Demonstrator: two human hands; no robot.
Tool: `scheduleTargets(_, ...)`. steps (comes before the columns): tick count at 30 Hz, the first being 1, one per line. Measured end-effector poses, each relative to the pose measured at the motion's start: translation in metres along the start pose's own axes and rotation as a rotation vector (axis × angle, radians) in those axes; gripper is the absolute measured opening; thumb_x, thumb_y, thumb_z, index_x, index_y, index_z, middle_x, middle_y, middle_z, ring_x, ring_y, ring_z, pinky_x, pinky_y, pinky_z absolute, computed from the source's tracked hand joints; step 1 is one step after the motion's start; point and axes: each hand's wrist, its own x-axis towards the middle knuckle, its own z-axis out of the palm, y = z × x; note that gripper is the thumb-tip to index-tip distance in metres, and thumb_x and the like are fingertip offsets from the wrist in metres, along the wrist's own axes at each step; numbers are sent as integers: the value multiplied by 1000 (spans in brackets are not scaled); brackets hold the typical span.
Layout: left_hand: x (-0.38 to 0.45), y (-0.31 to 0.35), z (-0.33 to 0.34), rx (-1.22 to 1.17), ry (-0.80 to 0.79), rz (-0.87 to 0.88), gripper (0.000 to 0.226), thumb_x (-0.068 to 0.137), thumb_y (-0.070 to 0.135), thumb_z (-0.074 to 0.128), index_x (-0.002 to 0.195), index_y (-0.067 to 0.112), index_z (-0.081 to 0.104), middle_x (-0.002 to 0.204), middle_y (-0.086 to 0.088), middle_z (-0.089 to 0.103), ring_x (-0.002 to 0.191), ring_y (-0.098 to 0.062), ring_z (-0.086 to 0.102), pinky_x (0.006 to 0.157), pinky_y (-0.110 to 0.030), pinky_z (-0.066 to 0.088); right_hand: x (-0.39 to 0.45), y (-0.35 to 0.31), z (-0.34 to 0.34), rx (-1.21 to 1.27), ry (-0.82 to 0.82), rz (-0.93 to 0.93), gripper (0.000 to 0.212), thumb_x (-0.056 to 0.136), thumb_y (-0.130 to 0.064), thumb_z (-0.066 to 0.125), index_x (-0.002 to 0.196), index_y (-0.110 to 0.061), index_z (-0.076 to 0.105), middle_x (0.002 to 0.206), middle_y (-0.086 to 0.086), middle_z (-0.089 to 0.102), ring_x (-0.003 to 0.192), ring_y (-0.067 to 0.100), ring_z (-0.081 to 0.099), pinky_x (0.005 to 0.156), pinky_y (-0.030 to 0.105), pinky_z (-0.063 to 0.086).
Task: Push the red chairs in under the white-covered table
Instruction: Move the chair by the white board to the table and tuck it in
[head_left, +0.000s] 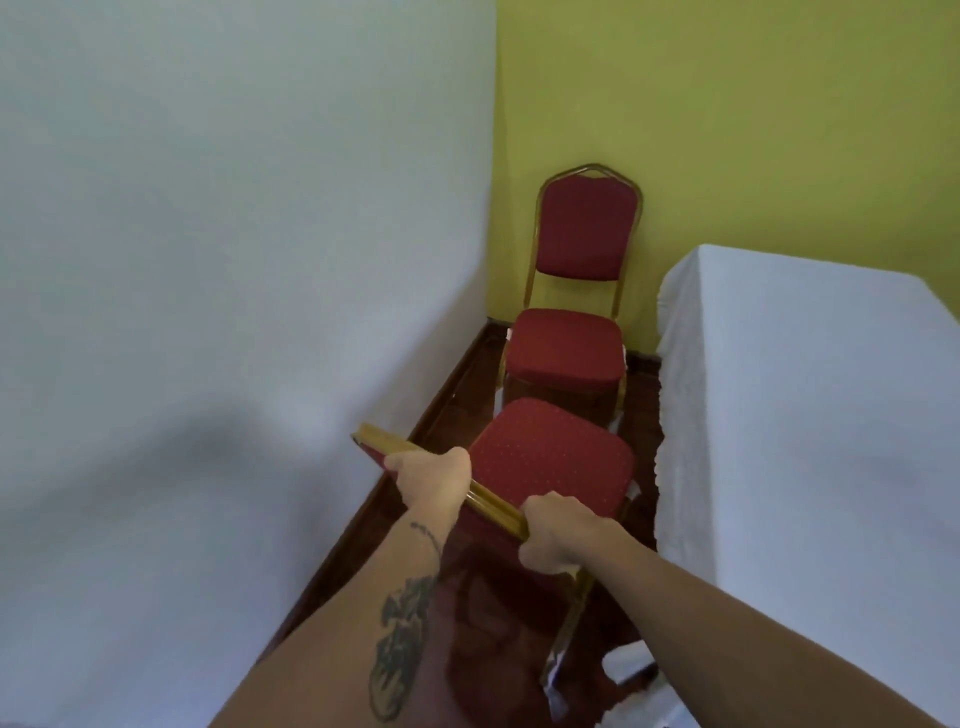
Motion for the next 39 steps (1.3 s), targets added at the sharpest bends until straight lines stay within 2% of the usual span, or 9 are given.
scheduleTargets(8, 45, -6, -30, 199, -43, 145, 81, 65, 18, 67, 135, -10, 35, 115, -18, 60, 106, -40, 66, 92, -47, 58, -14, -34, 10, -3, -25, -104, 11, 88, -21, 66, 95, -13, 65, 98, 10, 61, 95, 34, 67, 76, 40, 56)
scheduleTargets(12, 88, 0, -52, 275, -163, 194, 48, 67, 8, 67, 110, -1, 46, 112, -25, 62, 96, -40, 69, 86, -54, 61, -9, -69, 17, 33, -65, -138, 36, 89, -26, 68, 119, -7, 71, 96, 11, 64, 61, 24, 58, 67, 38, 56)
scheduleTargets(16, 109, 21, -60, 331, -318, 255, 31, 75, 4, 70, 100, 2, 52, 104, -27, 66, 91, -41, 70, 87, -54, 60, -6, -94, 6, 5, -110, -120, 28, 98, -30, 64, 99, -3, 59, 91, 13, 58, 75, 32, 61, 84, 47, 55)
scheduleTargets(19, 134, 36, -56, 370, -434, 292, 11, 81, -1, 68, 89, 0, 61, 100, -33, 70, 91, -45, 70, 93, -59, 57, 6, -109, -2, 51, -97, -71, 27, 99, -31, 64, 97, -5, 57, 77, 8, 53, 64, 25, 58, 59, 37, 52)
scheduleTargets(25, 215, 58, -38, 512, -634, 330, 71, 53, 27, 79, 115, 1, 60, 106, -30, 72, 96, -45, 73, 89, -61, 59, 34, -139, -4, 168, -35, 81, 32, 97, -33, 66, 79, -10, 54, 76, 6, 56, 57, 20, 54, 68, 38, 56)
scheduleTargets(29, 209, 80, -33, 590, -679, 363, 46, 74, 19, 76, 110, -2, 58, 81, -19, 61, 58, -30, 59, 57, -36, 56, 49, -148, 0, 222, 92, 199, 31, 95, -36, 65, 102, -5, 65, 111, 18, 69, 90, 35, 69, 84, 42, 60)
scheduleTargets(32, 220, 93, -21, 620, -702, 381, 77, 72, 25, 74, 136, -10, 48, 88, -16, 53, 53, -20, 49, 44, -26, 40, 61, -153, -2, 246, 152, 250, 46, 96, -38, 64, 127, -4, 63, 128, 20, 67, 114, 41, 67, 94, 45, 57)
scheduleTargets(36, 235, 106, -3, 638, -720, 383, 74, 76, 23, 73, 138, -8, 47, 93, -17, 58, 61, -22, 57, 46, -28, 44, 73, -155, -8, 275, 202, 290, 47, 97, -37, 63, 131, -5, 60, 131, 20, 65, 117, 40, 65, 93, 44, 54)
scheduleTargets(39, 256, 116, 18, 644, -741, 386, 80, 64, 28, 73, 134, -3, 49, 105, -18, 67, 80, -30, 69, 68, -42, 62, 84, -152, -15, 292, 226, 317, 46, 98, -37, 62, 131, -5, 60, 129, 18, 65, 117, 40, 64, 94, 44, 53)
